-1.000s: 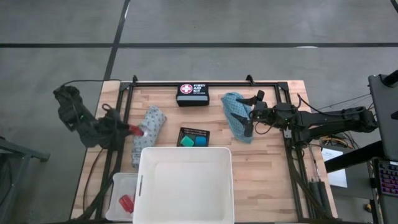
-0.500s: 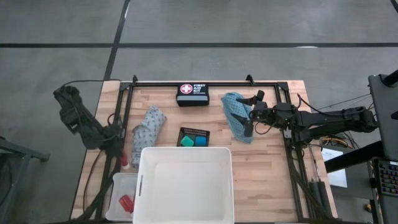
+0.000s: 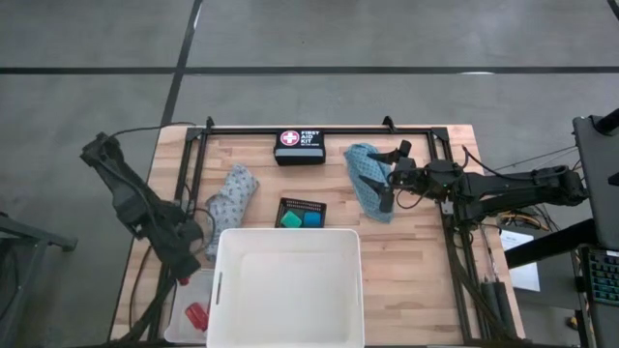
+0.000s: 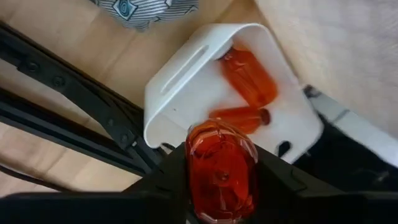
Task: Pick & Place Medicine items
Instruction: Put the red medicine bottle into the white bin
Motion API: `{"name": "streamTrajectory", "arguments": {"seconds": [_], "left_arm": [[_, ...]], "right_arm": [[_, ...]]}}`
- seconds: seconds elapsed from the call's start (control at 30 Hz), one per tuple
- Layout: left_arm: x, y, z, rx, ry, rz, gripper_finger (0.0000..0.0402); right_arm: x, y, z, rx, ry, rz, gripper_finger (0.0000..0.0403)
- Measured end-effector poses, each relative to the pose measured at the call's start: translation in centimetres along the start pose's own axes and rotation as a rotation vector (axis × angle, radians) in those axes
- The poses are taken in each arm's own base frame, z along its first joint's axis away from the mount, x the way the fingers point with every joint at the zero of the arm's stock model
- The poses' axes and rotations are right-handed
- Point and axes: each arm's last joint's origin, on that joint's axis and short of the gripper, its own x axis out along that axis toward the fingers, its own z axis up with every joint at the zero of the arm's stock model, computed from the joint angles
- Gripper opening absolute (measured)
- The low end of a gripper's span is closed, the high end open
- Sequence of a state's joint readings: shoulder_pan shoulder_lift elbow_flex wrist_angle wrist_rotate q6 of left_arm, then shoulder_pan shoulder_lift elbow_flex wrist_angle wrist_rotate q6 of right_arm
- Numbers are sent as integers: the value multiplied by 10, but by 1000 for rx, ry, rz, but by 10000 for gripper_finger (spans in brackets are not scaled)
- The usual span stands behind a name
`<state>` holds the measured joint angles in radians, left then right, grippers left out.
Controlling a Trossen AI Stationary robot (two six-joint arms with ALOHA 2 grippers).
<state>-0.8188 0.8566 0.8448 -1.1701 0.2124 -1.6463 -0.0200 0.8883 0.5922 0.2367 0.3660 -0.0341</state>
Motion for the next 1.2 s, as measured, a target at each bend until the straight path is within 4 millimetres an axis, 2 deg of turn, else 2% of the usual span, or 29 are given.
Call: {"name": "streamTrajectory", "arguments": {"seconds": [0.23, 0.67, 1.2], "left_arm": [[19, -12, 2, 4, -1, 105, 130], [45, -33, -11, -56, 18, 103, 130], [55, -37, -20, -168, -13, 123, 130]], "right_arm": [[0, 0, 0, -2, 0, 0, 315], [0, 0, 0, -1, 0, 0, 304], [0, 0, 0, -1, 0, 0, 316]]}}
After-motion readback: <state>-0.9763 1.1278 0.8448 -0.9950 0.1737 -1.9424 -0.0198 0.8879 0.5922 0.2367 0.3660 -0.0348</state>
